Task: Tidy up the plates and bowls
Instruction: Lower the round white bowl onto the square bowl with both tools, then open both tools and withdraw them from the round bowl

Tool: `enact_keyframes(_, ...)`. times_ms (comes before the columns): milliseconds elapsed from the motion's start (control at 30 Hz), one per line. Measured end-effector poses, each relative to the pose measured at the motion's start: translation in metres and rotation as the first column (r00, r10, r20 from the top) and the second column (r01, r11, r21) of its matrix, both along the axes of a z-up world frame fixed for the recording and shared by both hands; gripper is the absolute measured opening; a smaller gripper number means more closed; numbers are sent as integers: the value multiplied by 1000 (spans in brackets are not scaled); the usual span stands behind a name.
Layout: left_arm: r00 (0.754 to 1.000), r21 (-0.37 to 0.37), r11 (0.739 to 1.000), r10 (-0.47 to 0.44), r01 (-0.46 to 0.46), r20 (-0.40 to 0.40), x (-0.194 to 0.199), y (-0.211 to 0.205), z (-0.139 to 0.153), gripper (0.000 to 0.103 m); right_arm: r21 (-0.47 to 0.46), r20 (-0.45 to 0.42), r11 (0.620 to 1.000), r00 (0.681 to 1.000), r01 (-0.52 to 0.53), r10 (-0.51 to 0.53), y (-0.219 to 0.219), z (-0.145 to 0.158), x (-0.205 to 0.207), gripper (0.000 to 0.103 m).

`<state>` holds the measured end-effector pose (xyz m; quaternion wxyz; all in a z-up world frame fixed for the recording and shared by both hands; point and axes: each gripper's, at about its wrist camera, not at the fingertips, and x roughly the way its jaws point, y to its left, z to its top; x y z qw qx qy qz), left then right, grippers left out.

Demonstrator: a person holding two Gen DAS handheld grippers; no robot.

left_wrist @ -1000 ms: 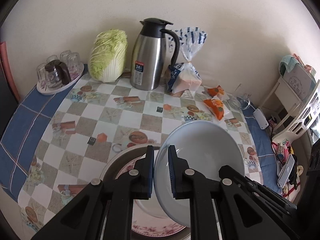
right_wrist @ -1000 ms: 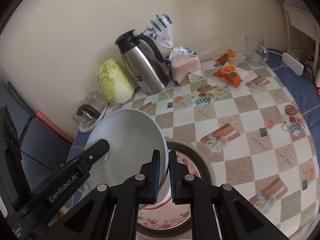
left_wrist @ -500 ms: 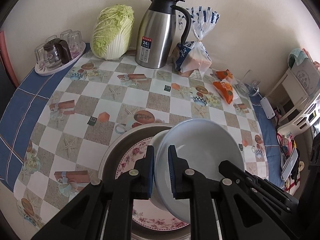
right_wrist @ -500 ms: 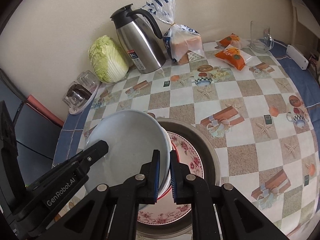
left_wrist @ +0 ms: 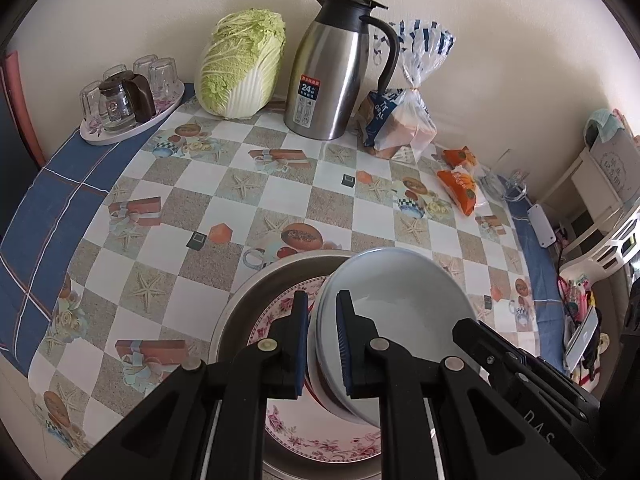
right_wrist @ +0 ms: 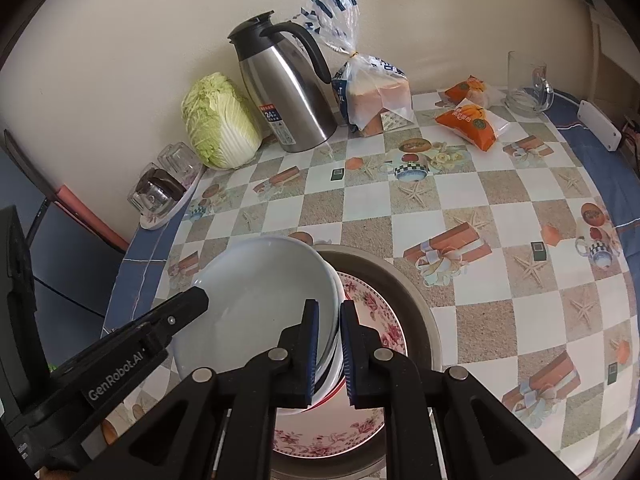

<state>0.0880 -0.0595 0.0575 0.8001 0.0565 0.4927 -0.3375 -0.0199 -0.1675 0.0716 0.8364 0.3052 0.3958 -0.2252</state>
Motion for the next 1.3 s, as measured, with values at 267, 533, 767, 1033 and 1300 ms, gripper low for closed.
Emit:
enact_keyframes(267,999,-43,998,44,-45,-17,3,20,6,64,-69,10,997,1000,-16,16,7,10,-8,64)
enact_keyframes(533,994,-36,994,108,-108,25,0,50,6,89,-116,23,993,999,-25,28,19,10,-18,91)
enact_keyframes(767,989,26,991,129,-131,66,-5,70,-7,92,-163,41,986,999,-25,32,29,9,-30,103)
enact_keyframes(1033,985,112,987,103,-119,141,-11,82,-18,92,-196,29,980,999,-29,36,38,2,-40,103)
enact_keyframes(1300,990,243,967,50,-81,132,-11,80,-41,92,-226,-77,971,995,-75,59,40,-15,-40,103)
